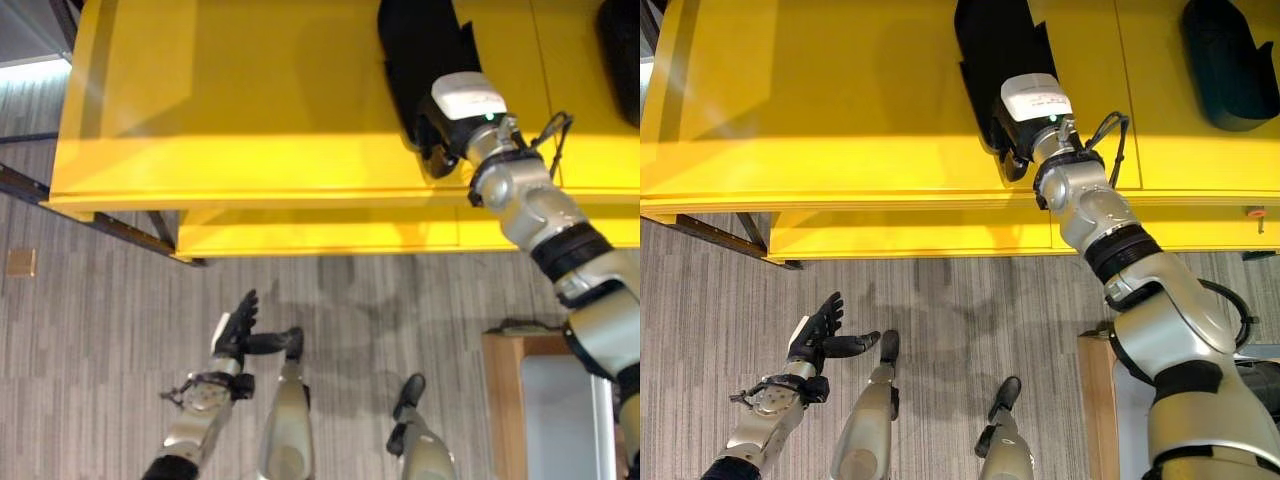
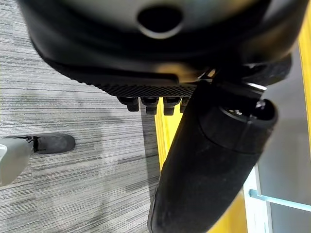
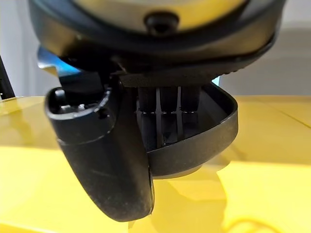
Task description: Move parts from the plastic box to the shelf.
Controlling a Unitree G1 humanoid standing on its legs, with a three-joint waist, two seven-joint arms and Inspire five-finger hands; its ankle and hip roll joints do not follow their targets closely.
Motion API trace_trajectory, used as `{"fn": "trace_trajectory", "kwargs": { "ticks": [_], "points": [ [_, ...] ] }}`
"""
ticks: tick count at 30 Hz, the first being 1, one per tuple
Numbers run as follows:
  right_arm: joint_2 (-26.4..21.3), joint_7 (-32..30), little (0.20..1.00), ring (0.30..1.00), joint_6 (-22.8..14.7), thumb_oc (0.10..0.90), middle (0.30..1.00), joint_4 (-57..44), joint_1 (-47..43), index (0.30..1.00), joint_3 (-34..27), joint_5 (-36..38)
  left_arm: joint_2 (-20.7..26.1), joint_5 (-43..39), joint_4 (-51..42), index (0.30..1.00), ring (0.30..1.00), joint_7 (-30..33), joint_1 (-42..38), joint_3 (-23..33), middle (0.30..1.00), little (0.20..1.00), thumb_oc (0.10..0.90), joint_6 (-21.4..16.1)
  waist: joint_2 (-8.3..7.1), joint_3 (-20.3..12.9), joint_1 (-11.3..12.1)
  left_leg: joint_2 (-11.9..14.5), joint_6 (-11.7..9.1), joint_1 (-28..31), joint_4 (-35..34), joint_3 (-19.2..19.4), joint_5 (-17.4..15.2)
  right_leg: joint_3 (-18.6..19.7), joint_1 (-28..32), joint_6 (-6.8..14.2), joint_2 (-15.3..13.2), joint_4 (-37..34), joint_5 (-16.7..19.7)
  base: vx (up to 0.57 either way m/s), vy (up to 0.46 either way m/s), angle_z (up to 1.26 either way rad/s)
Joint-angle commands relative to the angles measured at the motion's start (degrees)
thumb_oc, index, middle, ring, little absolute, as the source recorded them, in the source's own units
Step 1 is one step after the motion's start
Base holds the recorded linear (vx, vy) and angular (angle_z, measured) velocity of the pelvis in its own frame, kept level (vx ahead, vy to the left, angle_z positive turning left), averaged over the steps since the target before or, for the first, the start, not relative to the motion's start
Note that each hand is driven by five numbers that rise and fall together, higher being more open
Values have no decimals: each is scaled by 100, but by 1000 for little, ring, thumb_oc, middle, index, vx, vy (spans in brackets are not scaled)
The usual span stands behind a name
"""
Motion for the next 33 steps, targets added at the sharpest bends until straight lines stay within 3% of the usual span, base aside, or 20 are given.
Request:
{"fn": "trace_trajectory", "kwargs": {
  "ticks": [1,33],
  "points": [
    [-323,-241,300,300,78,400,300,304,-871,300,256,-58,243,-94,-504,1000,1000,34,-82,-93,1000,1000,900,-454,19,-250,130,-126,194,139,-7,45,-79,20,-393,-395,179,1231,-587,0,0,0],
    [-256,-461,300,300,166,400,300,737,-1241,300,130,311,312,-241,-567,1000,1000,55,-122,-124,1000,1000,900,-469,99,-276,275,-313,294,93,-33,-35,-116,-92,-275,-340,103,1069,-504,3,2,1]
  ]
}}
